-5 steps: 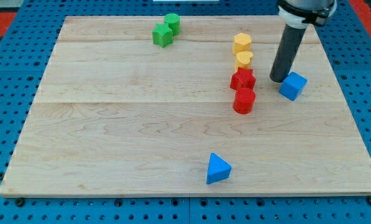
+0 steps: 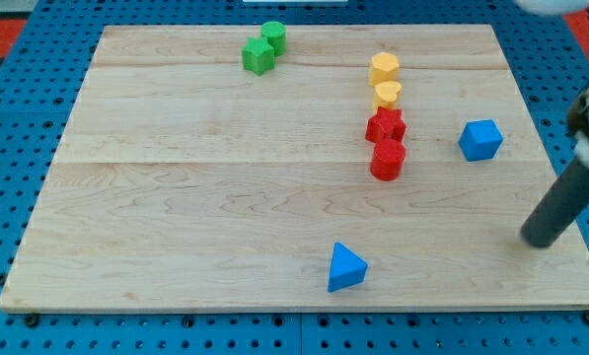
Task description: Push the blue triangle towards up
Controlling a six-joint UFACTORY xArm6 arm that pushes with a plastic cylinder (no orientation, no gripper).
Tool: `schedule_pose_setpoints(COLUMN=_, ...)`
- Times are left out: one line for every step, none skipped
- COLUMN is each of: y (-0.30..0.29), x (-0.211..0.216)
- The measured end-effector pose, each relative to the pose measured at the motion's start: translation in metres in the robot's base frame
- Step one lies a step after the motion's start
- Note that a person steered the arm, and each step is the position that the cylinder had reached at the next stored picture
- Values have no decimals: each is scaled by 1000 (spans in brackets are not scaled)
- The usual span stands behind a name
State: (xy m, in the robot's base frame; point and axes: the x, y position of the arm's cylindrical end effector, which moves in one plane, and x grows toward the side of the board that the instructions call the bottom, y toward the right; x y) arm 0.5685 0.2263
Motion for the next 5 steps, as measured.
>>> schedule_pose_setpoints(y=-65, x=48)
schedule_pose_setpoints(y=-135, x=50)
schedule_pose_setpoints(y=-193, x=31)
schedule_pose_setpoints(y=-193, x=-7)
schedule_pose_setpoints(y=-189, x=-42)
